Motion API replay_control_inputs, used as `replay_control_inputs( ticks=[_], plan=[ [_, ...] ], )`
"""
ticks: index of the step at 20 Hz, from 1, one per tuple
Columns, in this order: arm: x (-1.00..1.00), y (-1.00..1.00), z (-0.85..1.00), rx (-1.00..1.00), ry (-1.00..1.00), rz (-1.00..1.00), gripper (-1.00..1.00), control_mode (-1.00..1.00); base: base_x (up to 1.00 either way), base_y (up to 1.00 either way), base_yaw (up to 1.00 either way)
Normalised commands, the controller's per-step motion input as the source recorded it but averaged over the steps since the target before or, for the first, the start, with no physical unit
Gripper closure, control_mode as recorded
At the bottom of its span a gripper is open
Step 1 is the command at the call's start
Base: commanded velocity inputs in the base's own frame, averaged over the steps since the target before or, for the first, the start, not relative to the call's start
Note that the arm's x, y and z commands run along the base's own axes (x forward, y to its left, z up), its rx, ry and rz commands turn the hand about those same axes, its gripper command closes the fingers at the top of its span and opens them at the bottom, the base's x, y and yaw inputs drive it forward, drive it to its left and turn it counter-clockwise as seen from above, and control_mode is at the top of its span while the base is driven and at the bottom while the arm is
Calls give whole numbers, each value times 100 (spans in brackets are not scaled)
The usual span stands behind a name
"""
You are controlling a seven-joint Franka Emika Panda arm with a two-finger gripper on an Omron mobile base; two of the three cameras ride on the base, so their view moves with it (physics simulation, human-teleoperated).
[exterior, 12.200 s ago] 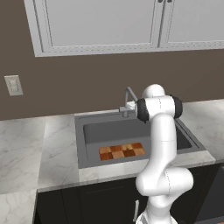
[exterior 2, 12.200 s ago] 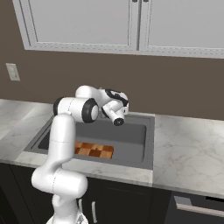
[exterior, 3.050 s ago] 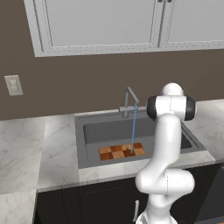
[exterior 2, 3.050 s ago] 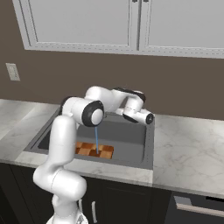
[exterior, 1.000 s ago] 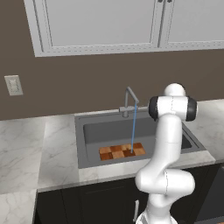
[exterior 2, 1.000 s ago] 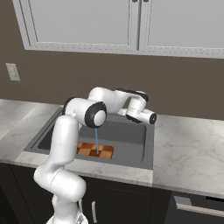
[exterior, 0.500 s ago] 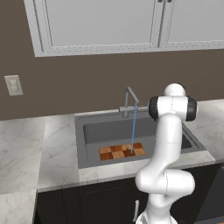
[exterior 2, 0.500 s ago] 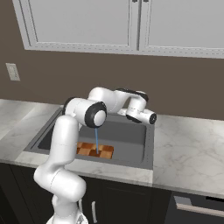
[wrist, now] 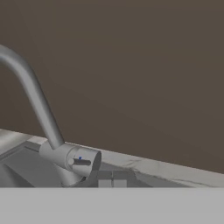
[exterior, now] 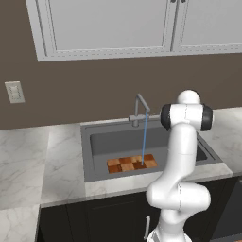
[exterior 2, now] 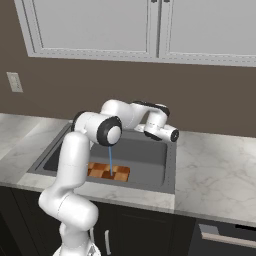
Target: Turn on the sink faucet with hot water and rinse the cutting board for ten seconds, then turn off the faucet. Push the cutting board to reach the water if necessary.
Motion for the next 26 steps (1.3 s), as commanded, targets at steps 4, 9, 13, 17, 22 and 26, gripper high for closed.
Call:
replay_control_inputs(
  ticks=[4,9,13,17,22,26],
  plan=[
    [0,0,0,0,0,0,100,-100,0,0,0],
    [0,0,0,0,0,0,100,-100,0,0,0],
    [0,0,0,0,0,0,100,-100,0,0,0],
    [0,0,0,0,0,0,100,-100,0,0,0],
    [0,0,0,0,0,0,100,-100,0,0,0],
    [0,0,0,0,0,0,100,-100,0,0,0]
  ],
)
